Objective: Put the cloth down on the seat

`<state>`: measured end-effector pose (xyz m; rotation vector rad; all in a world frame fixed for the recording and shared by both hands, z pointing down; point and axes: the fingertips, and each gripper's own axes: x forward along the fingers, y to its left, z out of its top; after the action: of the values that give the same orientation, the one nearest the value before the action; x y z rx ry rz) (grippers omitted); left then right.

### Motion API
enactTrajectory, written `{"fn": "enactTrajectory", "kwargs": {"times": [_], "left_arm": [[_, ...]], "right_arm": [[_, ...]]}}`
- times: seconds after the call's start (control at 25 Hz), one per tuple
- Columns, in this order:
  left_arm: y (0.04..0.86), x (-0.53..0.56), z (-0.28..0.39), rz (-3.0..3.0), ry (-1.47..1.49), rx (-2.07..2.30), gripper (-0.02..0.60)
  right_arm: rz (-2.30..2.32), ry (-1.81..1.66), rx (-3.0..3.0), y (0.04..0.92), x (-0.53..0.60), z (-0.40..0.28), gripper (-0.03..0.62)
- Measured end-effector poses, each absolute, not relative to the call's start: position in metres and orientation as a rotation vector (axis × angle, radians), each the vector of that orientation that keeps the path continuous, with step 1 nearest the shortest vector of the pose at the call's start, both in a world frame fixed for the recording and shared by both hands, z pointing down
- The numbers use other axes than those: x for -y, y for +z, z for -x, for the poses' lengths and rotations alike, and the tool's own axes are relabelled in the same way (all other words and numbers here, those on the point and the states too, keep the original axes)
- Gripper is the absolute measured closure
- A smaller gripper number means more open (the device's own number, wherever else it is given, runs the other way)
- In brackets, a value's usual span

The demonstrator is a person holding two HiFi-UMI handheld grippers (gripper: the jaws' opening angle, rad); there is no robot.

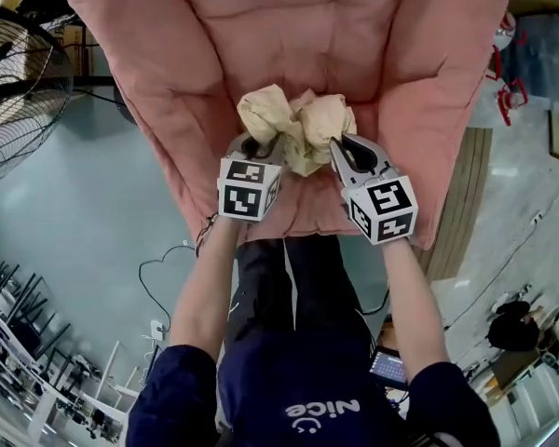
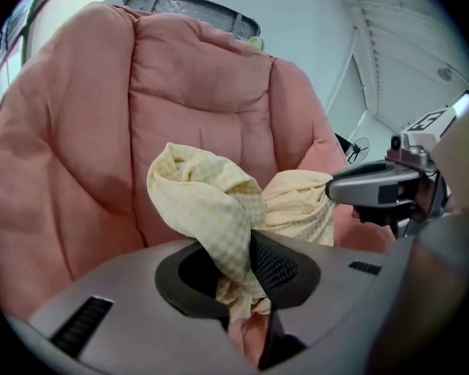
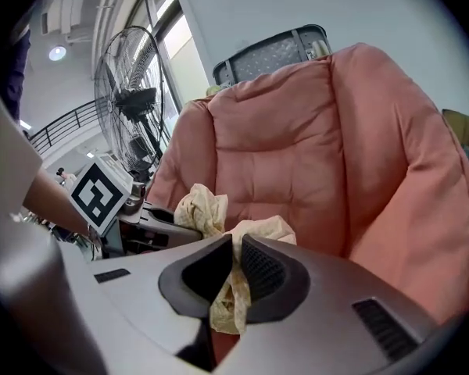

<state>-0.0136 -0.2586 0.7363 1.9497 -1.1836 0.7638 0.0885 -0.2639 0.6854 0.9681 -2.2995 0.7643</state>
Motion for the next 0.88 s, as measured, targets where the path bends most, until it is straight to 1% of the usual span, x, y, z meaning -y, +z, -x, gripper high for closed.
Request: {"fn": "enactTrajectory", "kwargs": {"times": [0.32,0.56,0.72,0.88], "left_arm": [[0.777,0.255,0.010,-1.867,0.817,1.150,0.474],[0.817,0.253,0.035,-1.761,0.888,1.162,0.471],[0.838,0.256,0.046,-1.667,0.864,1.148,0.471],[0.866,0.267,0.049,-1.645,0.875,1.135,0.466]], "right_arm": [[-0.994,0.929,2.208,0.738,0.266,-0.093,0.530],[-1.011,0.963,2.070,0.789,0.263,-0.104,0.530],[-1.004,0.960,2.008,0.816,0.261,-0.108,0.530],[-0.996,1.035,1.962,0.851,0.267,-0.106,0.530]]}}
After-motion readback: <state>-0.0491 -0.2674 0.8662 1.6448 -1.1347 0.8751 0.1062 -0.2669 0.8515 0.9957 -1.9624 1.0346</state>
